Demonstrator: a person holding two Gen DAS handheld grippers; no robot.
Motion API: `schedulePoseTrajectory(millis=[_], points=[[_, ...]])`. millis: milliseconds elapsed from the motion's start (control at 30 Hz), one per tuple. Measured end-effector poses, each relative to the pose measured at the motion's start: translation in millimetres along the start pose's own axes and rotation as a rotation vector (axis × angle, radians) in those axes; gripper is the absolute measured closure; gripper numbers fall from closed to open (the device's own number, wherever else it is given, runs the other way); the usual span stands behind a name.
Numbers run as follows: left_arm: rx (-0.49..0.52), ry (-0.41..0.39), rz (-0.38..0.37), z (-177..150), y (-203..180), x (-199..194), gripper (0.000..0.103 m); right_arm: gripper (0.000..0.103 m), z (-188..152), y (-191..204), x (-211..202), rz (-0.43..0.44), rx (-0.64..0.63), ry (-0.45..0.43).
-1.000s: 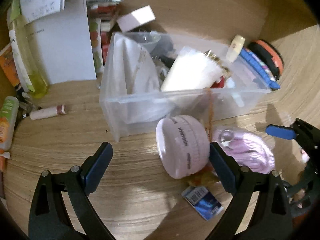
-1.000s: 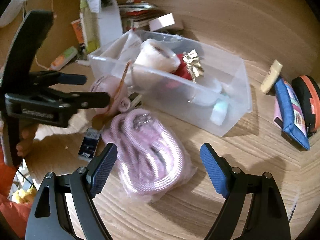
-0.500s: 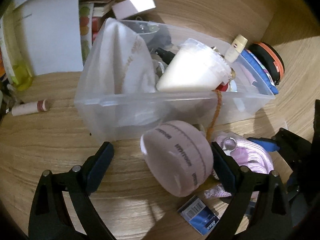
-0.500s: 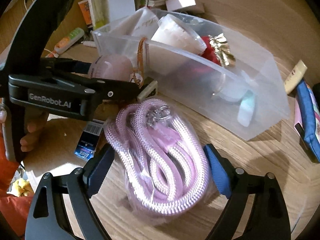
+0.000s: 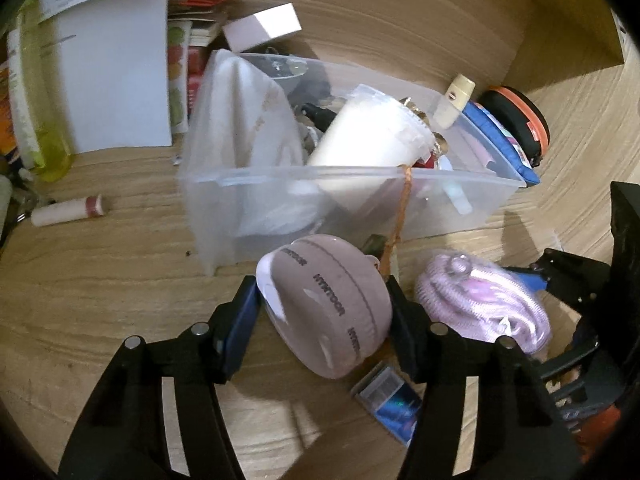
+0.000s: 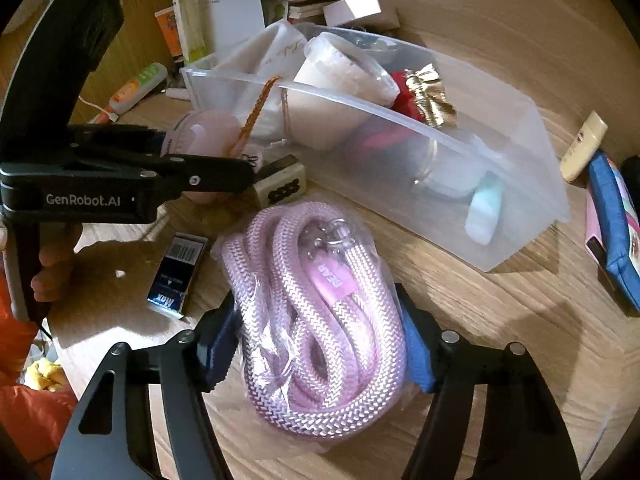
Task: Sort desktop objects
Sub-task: 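Lift the pink case and rope bag and carry both toward the clear box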
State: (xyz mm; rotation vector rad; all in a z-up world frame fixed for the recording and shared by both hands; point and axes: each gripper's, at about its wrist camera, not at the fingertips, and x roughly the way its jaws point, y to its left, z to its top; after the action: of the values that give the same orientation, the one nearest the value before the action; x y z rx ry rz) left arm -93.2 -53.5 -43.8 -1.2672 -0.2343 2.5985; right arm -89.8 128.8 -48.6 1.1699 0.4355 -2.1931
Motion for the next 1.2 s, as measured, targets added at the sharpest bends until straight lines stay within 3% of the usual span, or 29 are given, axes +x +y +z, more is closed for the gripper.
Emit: schedulePoseTrajectory(millis=[700,1200], points=[[-0.047,-0.085,0.010,-26.3,13.8,-54.7,0.043,0.041,3.0,-34.5,-39.5,-0.025,0.143,-0.088],[-0.126,-0.071,-0.022,-28.8,32.2,-47.6,0.043,0.041,-0.9,-30.8,-32.0,-0.007,0.152,-0.079]])
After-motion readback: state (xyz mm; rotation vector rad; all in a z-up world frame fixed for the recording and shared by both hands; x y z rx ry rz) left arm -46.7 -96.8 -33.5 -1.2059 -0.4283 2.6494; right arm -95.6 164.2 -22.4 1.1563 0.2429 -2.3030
